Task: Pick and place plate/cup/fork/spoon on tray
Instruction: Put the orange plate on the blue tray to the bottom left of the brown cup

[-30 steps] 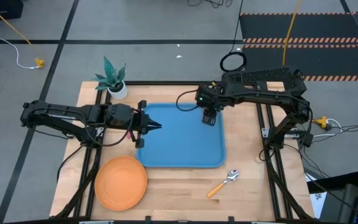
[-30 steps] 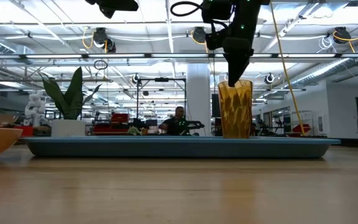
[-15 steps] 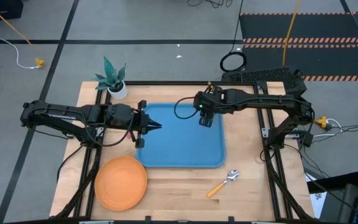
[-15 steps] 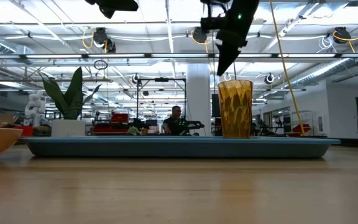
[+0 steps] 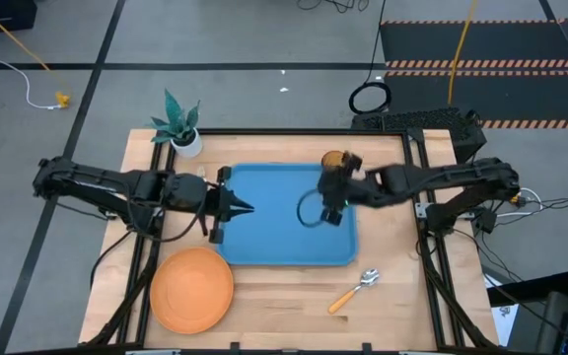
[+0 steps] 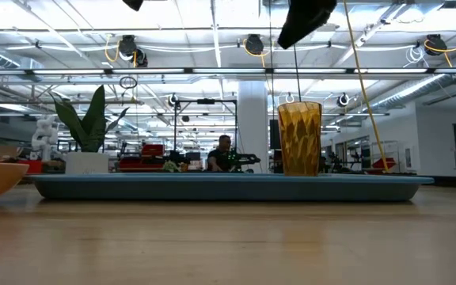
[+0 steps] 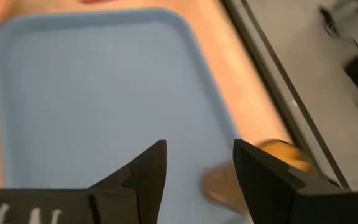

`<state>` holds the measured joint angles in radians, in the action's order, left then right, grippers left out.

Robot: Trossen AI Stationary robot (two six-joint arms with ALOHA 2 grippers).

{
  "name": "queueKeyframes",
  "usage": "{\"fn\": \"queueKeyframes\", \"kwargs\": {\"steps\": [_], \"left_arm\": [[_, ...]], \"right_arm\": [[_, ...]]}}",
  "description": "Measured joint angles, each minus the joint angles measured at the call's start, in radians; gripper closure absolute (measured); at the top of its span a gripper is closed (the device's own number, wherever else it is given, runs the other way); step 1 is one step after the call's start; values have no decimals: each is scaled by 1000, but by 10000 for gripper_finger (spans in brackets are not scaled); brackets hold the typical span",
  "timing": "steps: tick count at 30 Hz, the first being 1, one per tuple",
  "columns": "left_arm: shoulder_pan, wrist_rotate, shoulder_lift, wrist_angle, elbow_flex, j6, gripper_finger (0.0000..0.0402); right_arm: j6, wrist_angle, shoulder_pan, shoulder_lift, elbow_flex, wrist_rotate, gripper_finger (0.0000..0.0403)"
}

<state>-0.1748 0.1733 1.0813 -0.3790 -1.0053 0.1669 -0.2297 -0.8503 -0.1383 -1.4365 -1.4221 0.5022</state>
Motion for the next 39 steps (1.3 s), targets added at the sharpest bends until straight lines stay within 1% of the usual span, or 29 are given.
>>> {"fn": "queueKeyframes", "kwargs": {"steps": [4, 7, 8, 10, 14, 16, 17, 22, 25, 28, 32, 36, 39], "left_arm": [[-94, 83, 0, -61, -46, -69, 371], [-182, 188, -1, -105, -77, -126, 371], [-209, 220, -1, -109, -80, -132, 371], [-251, 251, 0, -120, -80, -148, 371], [-319, 258, 21, -123, -80, -225, 371], [-358, 265, 45, -127, -80, -253, 371], [-381, 271, 59, -128, -80, -263, 371], [-477, 271, 129, -128, -80, -295, 371], [-510, 266, 156, -137, -79, -379, 365], [-531, 244, 181, -167, -79, -473, 344], [-578, 236, 230, -219, -79, -556, 299], [-633, 169, 299, -222, -79, -636, 264], [-673, 120, 343, -205, -79, -705, 255]], "right_arm": [[62, 190, -93, 22, 134, -5, 224], [128, 345, -155, 35, 242, -8, 224], [137, 401, -175, 37, 278, -13, 224], [140, 515, -209, 39, 347, -41, 224], [139, 678, -279, 38, 464, -122, 224], [139, 716, -300, 38, 502, -170, 224], [122, 718, -308, 38, 514, -177, 225], [-37, 721, -319, 38, 544, -112, 229], [-91, 725, -314, 37, 547, -111, 233], [-97, 761, -317, 37, 548, -111, 234], [-66, 824, -320, 37, 548, -111, 234], [-31, 877, -320, 37, 548, -108, 234], [-13, 893, -320, 37, 547, -108, 234]]}}
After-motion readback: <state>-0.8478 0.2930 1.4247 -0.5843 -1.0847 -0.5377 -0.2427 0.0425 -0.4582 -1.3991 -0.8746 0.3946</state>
